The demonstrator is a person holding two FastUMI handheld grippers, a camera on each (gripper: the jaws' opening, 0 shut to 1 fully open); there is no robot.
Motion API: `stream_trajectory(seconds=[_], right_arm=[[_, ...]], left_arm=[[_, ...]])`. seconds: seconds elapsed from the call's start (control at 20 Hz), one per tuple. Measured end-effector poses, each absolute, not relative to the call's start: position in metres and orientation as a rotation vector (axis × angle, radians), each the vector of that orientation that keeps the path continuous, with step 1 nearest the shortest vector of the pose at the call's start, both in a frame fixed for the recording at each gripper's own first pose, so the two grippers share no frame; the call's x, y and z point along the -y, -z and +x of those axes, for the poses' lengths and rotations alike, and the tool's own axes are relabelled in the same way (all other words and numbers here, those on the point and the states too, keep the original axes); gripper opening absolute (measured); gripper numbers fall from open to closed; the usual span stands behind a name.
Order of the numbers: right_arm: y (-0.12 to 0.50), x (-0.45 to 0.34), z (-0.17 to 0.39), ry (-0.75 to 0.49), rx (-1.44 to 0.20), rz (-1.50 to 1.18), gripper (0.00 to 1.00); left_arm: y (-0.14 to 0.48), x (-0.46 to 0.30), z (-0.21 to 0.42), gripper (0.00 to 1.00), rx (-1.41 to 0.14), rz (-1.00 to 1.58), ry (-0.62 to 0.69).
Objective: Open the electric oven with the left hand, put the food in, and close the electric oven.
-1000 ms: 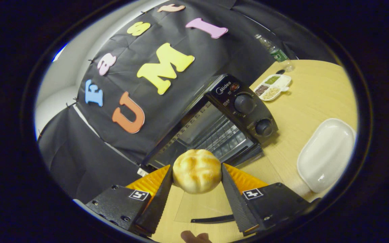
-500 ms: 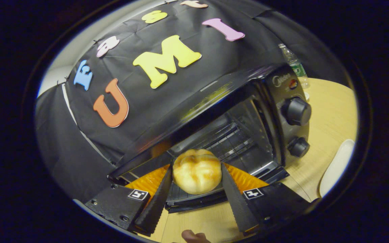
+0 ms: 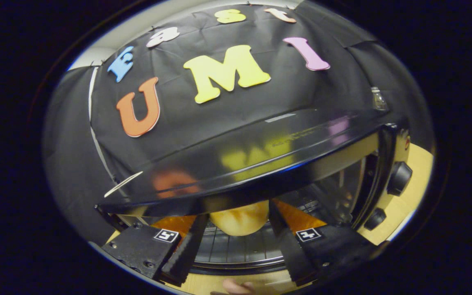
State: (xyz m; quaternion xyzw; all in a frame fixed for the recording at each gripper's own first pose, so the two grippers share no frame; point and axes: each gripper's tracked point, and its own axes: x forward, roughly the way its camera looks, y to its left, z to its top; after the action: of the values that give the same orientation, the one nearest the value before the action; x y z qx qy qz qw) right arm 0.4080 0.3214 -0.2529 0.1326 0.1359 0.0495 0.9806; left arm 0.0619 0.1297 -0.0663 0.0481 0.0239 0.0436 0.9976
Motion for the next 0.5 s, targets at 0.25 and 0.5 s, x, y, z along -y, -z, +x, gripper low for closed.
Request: stream_trajectory(seconds=[0.25, 0.5], right_arm=[[0.234, -0.311, 0.373, -0.126, -0.201, 0.200, 0.95], [0.229, -0.296, 0.314, -0.166, -0.222, 0.216, 0.96]], left_arm=[[0.066, -0.117, 0.052, 0.94, -0.055, 0.092, -0.062], [0.065, -0.101, 0.036, 0.94, -0.060, 0.077, -0.032]])
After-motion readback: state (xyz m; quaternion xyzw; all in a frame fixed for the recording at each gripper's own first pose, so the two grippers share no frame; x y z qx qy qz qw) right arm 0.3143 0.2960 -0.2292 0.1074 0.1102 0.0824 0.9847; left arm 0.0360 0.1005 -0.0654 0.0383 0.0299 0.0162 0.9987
